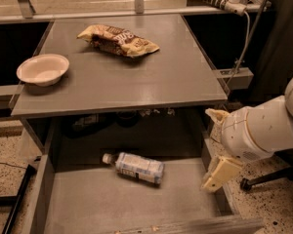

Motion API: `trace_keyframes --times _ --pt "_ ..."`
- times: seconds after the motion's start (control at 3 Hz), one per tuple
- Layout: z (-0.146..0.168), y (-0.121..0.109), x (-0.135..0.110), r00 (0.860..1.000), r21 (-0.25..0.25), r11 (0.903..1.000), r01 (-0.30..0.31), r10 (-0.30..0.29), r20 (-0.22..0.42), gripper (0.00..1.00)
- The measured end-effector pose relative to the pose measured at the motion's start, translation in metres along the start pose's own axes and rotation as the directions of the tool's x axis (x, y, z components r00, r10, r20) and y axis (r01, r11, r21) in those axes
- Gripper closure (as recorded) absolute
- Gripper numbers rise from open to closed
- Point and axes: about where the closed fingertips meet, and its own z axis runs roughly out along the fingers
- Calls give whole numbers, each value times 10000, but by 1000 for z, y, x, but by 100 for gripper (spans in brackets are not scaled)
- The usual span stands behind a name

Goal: Pick blue plastic bottle from top drawer and place on counter

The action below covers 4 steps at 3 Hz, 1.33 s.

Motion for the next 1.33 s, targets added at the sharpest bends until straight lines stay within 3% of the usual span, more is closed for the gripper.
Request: trace_keyframes --times 0.67,1.33 --pt "61 -4 -10 9949 -158 9987 -479 491 878 0" --pt "120 -1 -29 9809 -642 9951 -748 850 1751 0"
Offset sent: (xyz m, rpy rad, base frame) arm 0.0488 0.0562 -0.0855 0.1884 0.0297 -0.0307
